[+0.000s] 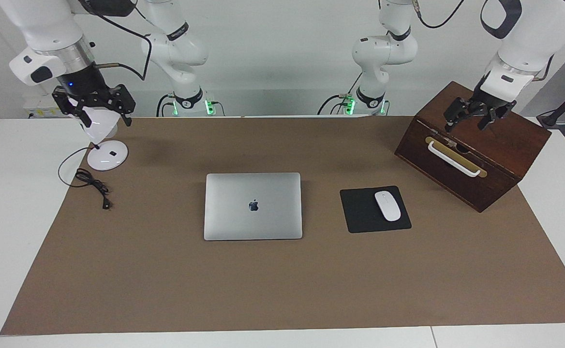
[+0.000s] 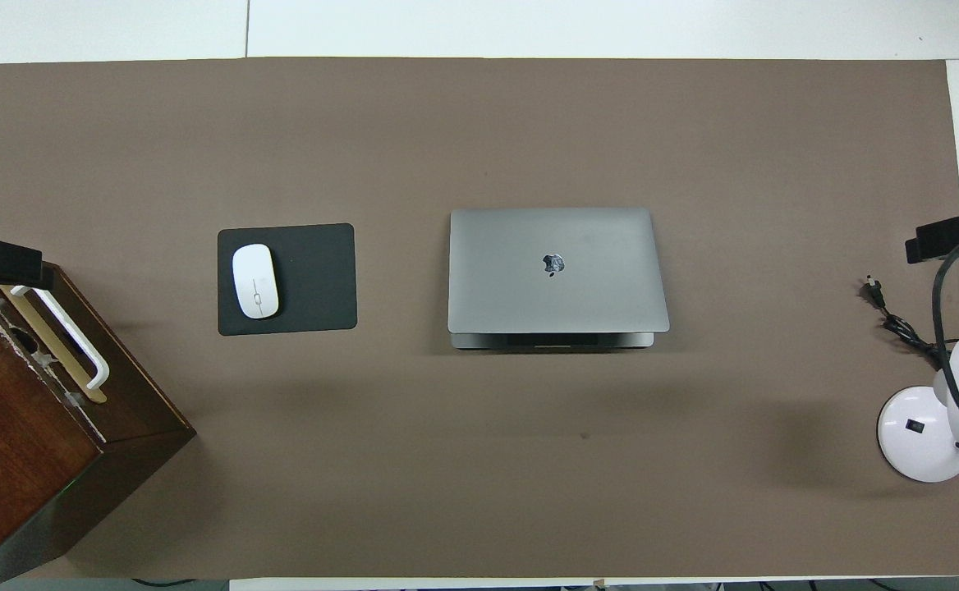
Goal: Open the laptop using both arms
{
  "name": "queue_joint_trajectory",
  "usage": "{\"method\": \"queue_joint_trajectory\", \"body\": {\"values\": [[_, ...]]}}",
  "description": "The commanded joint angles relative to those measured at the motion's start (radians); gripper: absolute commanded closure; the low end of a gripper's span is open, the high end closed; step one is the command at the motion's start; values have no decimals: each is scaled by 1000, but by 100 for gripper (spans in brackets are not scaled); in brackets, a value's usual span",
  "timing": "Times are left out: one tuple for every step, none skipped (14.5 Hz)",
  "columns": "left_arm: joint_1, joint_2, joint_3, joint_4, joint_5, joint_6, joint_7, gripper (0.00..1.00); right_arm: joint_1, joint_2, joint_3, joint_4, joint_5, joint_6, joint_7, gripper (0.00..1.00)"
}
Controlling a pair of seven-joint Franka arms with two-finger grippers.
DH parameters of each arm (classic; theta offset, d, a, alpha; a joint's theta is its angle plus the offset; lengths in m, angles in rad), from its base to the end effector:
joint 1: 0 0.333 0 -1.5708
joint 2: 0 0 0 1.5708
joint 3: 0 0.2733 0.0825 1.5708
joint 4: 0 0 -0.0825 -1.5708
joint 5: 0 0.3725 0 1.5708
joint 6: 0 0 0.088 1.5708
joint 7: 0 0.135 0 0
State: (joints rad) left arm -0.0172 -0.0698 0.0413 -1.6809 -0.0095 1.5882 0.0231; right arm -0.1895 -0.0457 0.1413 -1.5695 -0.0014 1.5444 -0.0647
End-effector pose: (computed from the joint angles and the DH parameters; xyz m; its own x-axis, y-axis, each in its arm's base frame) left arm 0.5235 0.0119 0.5418 0.9997 0.0010 -0.0227 0.0013 -0.9999 0.0129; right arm 0.5285 -0.0242 0.5763 0.9997 0.0165 0.0196 0.0163 -0.9998 0.0091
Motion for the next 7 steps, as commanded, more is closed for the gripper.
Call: {"method": "queue_joint_trajectory", "body": {"values": [[14, -1, -6, 13, -17, -13, -6, 0, -5, -8, 6, -9, 20, 2, 16, 0], [14, -1, -6, 12, -15, -13, -6, 0, -5, -8, 7, -9, 20, 2, 16, 0], [14, -1, -8, 12, -15, -13, -8, 0, -5, -8, 6, -9, 20, 2, 16, 0], [14, -1, -8, 12, -15, -13, -8, 0, -5, -8, 6, -9, 21, 2, 16, 0], [16, -2, -8, 9, -15, -13, -6, 0, -7, -8, 6, -9, 21, 2, 16, 0], [16, -5, -8, 6, -17, -10, -6, 0, -7, -5, 6, -9, 20, 3, 14, 0], [16, -5, -8, 6, -15, -8, -8, 0, -7, -5, 6, -9, 21, 13, 11, 0]]}}
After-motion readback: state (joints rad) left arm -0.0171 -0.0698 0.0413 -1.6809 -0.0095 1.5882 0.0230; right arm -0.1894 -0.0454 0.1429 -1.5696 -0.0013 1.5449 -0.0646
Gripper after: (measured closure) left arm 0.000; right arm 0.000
